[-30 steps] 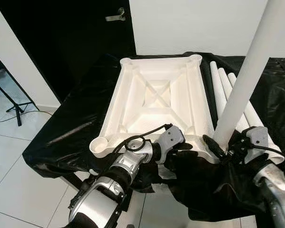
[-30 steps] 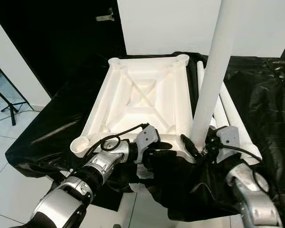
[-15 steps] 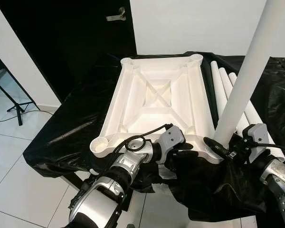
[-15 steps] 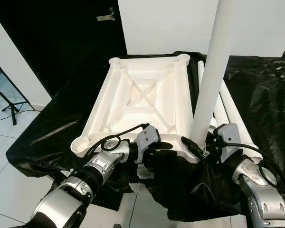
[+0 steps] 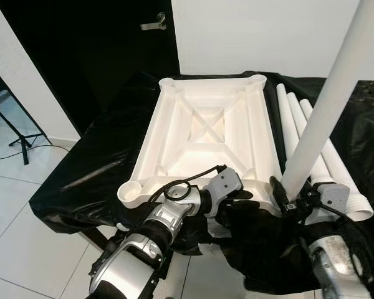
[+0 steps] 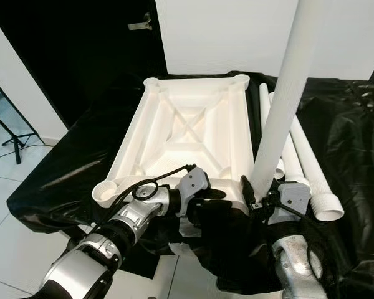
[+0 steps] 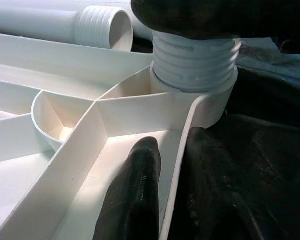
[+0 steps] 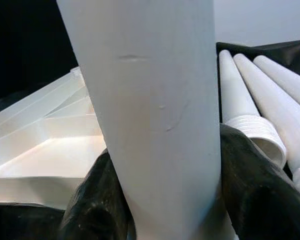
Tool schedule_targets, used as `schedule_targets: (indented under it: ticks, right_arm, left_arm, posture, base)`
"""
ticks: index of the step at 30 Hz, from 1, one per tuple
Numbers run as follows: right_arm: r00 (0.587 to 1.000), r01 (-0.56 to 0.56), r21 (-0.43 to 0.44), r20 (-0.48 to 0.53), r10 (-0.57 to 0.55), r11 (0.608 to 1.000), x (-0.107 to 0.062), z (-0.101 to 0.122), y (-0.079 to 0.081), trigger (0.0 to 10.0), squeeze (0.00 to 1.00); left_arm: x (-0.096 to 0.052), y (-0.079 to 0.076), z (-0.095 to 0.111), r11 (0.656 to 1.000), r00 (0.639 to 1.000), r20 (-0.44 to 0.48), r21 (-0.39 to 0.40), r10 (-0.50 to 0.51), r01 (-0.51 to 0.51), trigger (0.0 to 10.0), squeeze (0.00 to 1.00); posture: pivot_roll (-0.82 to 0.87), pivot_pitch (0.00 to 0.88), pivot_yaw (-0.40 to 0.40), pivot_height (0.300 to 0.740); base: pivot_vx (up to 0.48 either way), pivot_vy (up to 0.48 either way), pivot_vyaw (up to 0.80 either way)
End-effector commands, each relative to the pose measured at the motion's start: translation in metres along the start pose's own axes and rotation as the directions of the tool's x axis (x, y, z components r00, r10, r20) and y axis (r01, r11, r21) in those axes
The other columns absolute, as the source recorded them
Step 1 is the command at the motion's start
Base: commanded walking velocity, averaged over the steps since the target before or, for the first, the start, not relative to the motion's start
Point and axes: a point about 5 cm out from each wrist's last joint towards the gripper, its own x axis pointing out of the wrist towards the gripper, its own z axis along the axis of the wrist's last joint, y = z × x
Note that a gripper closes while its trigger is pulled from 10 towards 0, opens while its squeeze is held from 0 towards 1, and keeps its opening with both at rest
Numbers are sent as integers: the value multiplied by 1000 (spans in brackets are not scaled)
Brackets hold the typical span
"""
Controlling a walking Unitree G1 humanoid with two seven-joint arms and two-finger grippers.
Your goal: Building children table
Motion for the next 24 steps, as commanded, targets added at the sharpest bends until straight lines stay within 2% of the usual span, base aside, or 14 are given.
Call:
schedule_targets:
  ticks: [1, 6, 7, 9, 10, 12, 13, 14, 15, 16, 17, 18, 19, 24]
  right_arm:
    - [985, 157, -17, -71, -158, 987, -9, -12, -24, 0, 0]
    - [988, 135, -16, -79, -136, 991, -8, -12, -21, 627, 0]
    - [992, 95, -25, -78, -97, 995, -5, -12, -17, 10000, 0]
    - [992, 95, -25, -78, -97, 995, -5, -12, -17, 10000, 0]
    - [996, 50, -21, -68, -51, 999, -2, -11, -13, 10000, 1000]
    - [996, 50, -21, -68, -51, 999, -2, -11, -13, 10000, 1000]
    - [997, -51, -19, -62, 50, 999, 3, -9, -9, 10000, 1000]
    - [983, -177, -41, -56, 175, 983, 6, -7, -8, 10000, 0]
    - [983, -177, -41, -56, 175, 983, 6, -7, -8, 10000, 0]
    - [958, -284, -58, -55, 281, 957, 9, -3, -9, 10000, 0]
    - [958, -284, -58, -55, 281, 957, 9, -3, -9, 10000, 0]
    - [929, -368, -81, -60, 364, 926, 12, 0, -11, 10000, 0]
    - [929, -368, -81, -60, 364, 926, 12, 0, -11, 10000, 0]
    - [861, -509, -123, -85, 502, 852, 21, 12, -21, 10000, 0]
  left_arm:
    - [-2, -22, -29, 980, 982, -72, -111, -176, 167, 10000, 0]
    - [-2, -22, -29, 979, 981, -73, -111, -178, 169, 10000, 0]
    - [-1, -22, -28, 979, 981, -72, -109, -179, 170, 10000, 0]
    - [-1, -22, -28, 979, 981, -72, -109, -179, 170, 10000, 0]
    - [0, -21, -27, 979, 981, -70, -108, -180, 171, 10000, 0]
    - [0, -21, -27, 979, 981, -70, -108, -180, 171, 10000, 0]
    - [1, -22, -26, 979, 981, -69, -108, -180, 172, 10000, 0]
    - [1, -22, -27, 979, 981, -69, -109, -180, 172, 10000, 0]
    - [1, -22, -27, 979, 981, -69, -109, -180, 172, 10000, 0]
    - [1, -22, -27, 979, 981, -69, -111, -180, 172, 10000, 0]
    - [1, -22, -27, 979, 981, -69, -111, -180, 172, 10000, 0]
    - [1, -23, -28, 979, 982, -68, -113, -179, 170, 10000, 0]
    - [1, -23, -28, 979, 982, -68, -113, -179, 170, 10000, 0]
    - [0, -23, -29, 979, 983, -64, -117, -175, 167, 10000, 0]
  posture:
    - [68, 0, 62, 740]
    - [63, 0, 64, 740]
    - [60, 0, 66, 740]
    - [60, 0, 66, 740]
    - [58, 0, 65, 740]
    - [58, 0, 65, 740]
    - [55, 0, 66, 740]
    - [57, 0, 63, 740]
    - [57, 0, 63, 740]
    - [58, 0, 60, 740]
    - [58, 0, 60, 740]
    - [63, 0, 56, 740]
    - [63, 0, 56, 740]
    - [64, 0, 56, 740]
  base:
    - [0, 0, 0]
    - [0, 0, 0]
    - [0, 0, 0]
    - [0, 0, 0]
    - [0, 0, 0]
    - [0, 0, 0]
    - [0, 0, 0]
    - [0, 0, 0]
    - [0, 0, 0]
    - [0, 0, 0]
    - [0, 0, 0]
    - [0, 0, 0]
    - [0, 0, 0]
    - [0, 0, 0]
